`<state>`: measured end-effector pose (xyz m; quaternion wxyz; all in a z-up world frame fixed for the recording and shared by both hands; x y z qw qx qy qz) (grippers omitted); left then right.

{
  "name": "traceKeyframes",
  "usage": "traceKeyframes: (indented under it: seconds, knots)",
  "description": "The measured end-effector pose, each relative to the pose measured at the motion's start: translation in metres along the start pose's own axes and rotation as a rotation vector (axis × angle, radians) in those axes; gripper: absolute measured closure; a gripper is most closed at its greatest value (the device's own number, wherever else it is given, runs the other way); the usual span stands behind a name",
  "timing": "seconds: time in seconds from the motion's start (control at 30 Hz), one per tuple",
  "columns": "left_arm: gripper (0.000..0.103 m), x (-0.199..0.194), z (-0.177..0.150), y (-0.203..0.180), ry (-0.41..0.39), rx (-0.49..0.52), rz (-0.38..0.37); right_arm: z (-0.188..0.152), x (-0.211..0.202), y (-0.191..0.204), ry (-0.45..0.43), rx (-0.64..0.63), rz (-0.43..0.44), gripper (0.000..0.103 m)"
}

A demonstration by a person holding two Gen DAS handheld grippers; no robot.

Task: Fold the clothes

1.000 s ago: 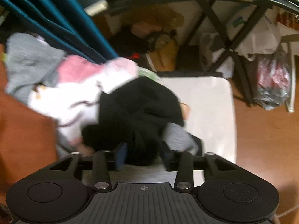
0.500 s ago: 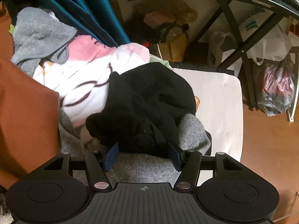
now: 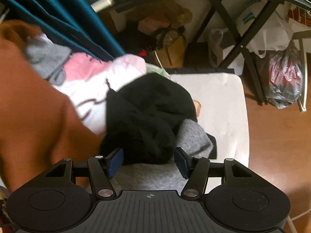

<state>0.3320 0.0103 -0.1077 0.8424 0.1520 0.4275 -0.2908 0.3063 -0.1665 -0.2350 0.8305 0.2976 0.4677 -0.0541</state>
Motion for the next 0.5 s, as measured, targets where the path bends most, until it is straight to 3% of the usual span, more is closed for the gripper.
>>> traceKeyframes:
  seconds: [0.07, 0.13, 0.2, 0.43, 0.5]
  knots:
    - [0.06, 0.001, -0.004, 0.002, 0.005, 0.002, -0.002, 0.007, -0.006, 0.004, -0.023, 0.014, 0.028, 0.048]
    - [0.056, -0.006, -0.009, 0.023, -0.004, -0.068, 0.035, 0.017, -0.013, 0.008, -0.052, 0.034, 0.063, 0.046]
    - [0.045, -0.011, -0.015, 0.042, -0.012, -0.122, 0.093, 0.028, -0.018, 0.016, -0.088, 0.029, 0.097, 0.036]
    - [0.044, -0.023, -0.048, 0.087, 0.025, -0.283, 0.212, 0.073, -0.01, 0.066, -0.142, -0.091, 0.204, 0.018]
    - [0.042, -0.027, -0.058, 0.094, 0.025, -0.323, 0.237, 0.084, -0.001, 0.088, -0.133, -0.152, 0.229, 0.007]
Point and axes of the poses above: each gripper's, at about its wrist camera, not at the fingertips, and x roughly the way its jaws point, y to its left, z to its top, the point moved 5 cm from there along x, roughly the way its jaws point, and after that the axes turned 6 degrees about z, right-handed, at the moved point
